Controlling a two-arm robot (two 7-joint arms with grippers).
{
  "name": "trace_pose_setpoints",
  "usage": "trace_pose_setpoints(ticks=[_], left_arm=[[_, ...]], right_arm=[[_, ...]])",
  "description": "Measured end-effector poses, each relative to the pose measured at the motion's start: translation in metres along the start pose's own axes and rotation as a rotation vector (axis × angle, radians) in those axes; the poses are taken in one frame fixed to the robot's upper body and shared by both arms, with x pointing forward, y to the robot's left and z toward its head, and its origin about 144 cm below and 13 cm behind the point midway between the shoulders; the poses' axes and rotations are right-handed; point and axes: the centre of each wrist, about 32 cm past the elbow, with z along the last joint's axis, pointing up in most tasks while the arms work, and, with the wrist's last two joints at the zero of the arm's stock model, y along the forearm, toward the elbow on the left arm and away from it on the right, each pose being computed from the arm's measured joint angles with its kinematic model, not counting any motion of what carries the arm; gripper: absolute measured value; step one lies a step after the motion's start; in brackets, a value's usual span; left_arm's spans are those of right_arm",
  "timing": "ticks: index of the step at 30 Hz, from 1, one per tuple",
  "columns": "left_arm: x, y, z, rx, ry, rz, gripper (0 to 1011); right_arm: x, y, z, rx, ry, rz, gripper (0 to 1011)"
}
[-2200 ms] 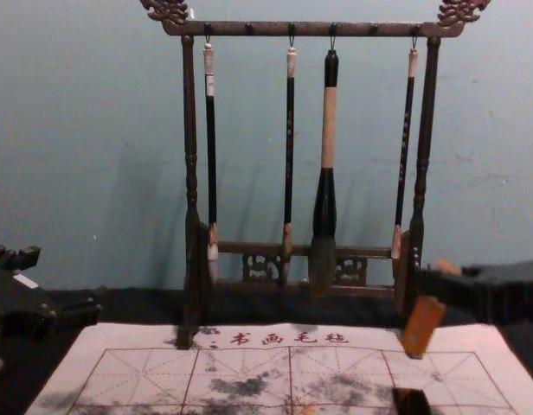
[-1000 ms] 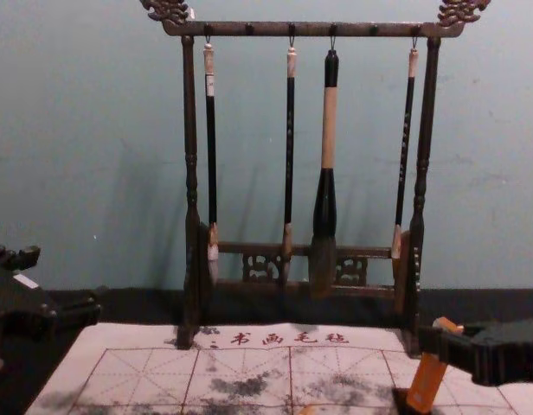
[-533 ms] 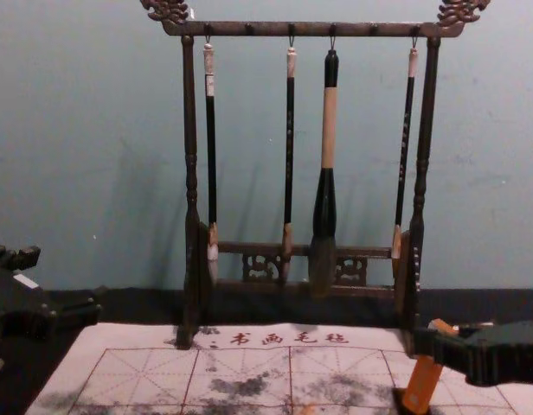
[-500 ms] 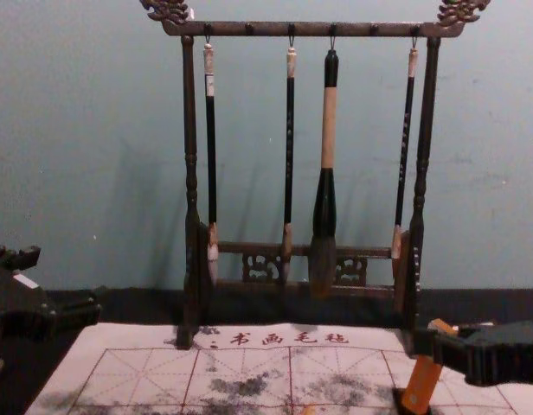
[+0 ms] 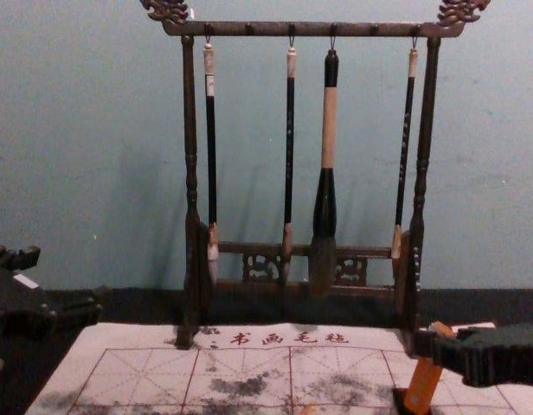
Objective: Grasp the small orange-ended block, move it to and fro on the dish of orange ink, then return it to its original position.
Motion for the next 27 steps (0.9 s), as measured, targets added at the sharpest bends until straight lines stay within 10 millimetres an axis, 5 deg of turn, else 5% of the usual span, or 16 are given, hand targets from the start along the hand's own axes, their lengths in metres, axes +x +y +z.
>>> trace_pose_setpoints(ticks=[27], left_arm=[[0.0000,0.0000,0.0000,0.000,0.000,0.000,1001]], right_arm=[[-0.0008,0.0081,-0.0097,-0.015,-0.012,-0.004,133]])
